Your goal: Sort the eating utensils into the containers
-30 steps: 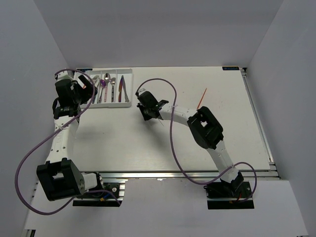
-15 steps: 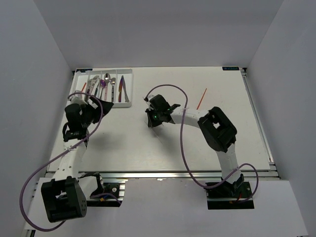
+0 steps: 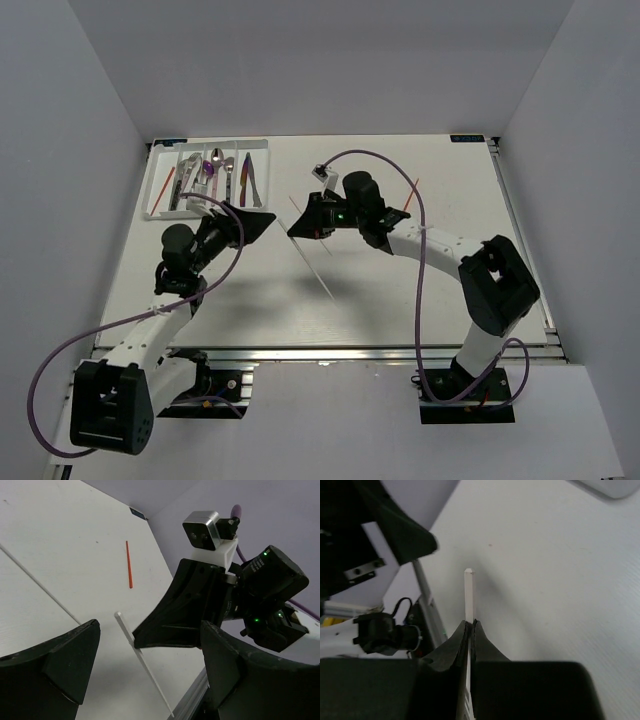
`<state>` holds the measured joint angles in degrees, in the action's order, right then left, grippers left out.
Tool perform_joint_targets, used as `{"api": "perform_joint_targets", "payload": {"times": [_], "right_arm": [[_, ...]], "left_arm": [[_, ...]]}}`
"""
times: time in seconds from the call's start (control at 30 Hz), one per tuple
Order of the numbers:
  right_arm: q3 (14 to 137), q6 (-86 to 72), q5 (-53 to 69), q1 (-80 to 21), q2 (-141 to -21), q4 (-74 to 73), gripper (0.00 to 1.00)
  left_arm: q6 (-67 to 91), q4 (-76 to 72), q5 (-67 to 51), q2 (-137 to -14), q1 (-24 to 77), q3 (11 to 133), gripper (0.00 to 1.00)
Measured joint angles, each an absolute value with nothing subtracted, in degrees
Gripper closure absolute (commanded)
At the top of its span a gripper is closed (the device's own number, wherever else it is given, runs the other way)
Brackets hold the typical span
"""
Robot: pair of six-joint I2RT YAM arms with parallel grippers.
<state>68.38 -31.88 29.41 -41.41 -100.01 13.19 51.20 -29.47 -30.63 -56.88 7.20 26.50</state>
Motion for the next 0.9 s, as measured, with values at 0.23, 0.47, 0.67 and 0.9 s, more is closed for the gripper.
{"api": "perform_joint_targets", "payload": {"times": [0.23,0.47,0.67,0.9], "right_arm": [[65.2,-39.6,38.8,-41.4,-97.4,23.1,1.0],[64.6,-43.2,41.5,-41.4,-96.8,27.6,1.0],[64.6,-44.6,41.5,-41.4,-96.8,28.8,1.0],[66.0,-45.1,41.3,-41.4,-97.0,28.9,1.0]], "left_arm": [[52.2,-35.9,-30.4,-59.9,9.7,26.4,0.19],[53.6,-39.2,-30.4,-61.8,11.2,26.3,0.3],[55.6,-42.2,-30.9,-63.2,12.1,26.2,0.44],[56.8,-43.5,-31.7,-63.8,12.6,26.2,0.65]]}}
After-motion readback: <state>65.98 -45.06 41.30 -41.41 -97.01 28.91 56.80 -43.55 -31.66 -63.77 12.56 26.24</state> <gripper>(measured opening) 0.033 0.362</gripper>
